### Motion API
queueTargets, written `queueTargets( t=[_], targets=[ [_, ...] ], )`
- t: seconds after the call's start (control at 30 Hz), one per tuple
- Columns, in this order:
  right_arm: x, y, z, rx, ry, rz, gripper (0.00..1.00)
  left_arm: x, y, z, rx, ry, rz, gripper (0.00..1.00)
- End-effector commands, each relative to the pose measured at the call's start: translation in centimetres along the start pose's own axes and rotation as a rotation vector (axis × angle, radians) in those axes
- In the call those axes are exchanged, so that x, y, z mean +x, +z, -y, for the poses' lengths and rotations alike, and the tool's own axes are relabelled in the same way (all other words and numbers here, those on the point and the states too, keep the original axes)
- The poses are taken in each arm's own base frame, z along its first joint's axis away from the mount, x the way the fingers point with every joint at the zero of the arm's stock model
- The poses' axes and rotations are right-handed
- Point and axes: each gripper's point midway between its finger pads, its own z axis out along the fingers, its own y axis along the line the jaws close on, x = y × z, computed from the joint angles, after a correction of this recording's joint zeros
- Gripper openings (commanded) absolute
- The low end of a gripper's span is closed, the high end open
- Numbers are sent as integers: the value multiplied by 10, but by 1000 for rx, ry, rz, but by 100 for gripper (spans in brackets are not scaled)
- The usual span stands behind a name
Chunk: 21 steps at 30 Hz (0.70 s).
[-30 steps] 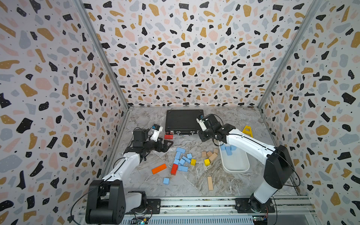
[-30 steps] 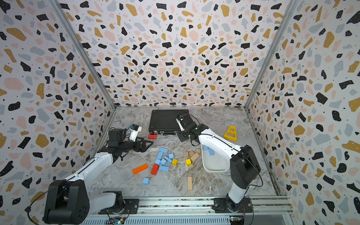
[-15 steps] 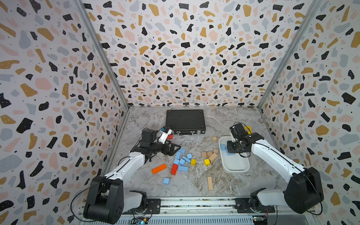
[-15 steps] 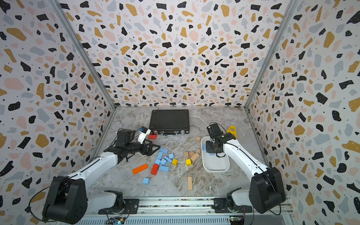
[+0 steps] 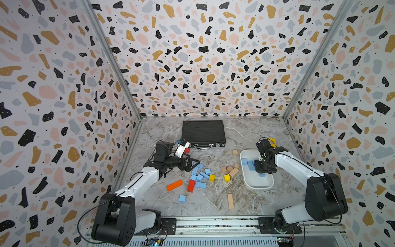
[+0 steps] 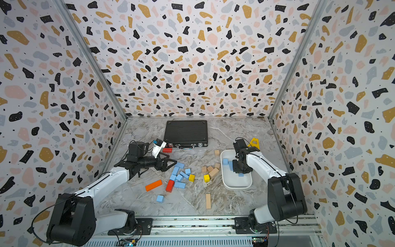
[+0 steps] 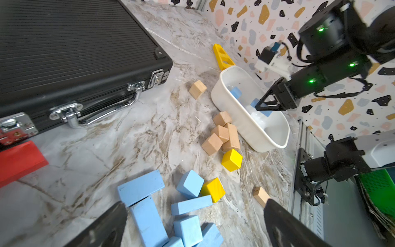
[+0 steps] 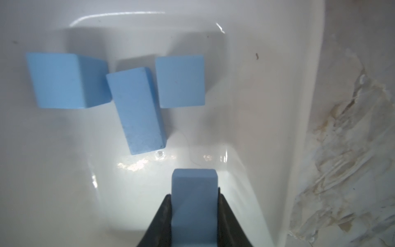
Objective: Pick out the blue building blocks
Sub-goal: Place the building block in the storage box.
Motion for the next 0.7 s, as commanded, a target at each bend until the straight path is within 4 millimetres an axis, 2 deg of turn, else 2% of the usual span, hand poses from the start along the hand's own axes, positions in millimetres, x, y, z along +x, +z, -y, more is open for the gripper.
queueTargets(
  t=[0.0,0.67],
  targets=[
    [-8,-1,3,-20,-22,-7,22,-7,-3,11,33,48,32,100],
    [-31,26,8,27,-125,-52,24,-1,0,9,38,34,9,100]
  ],
)
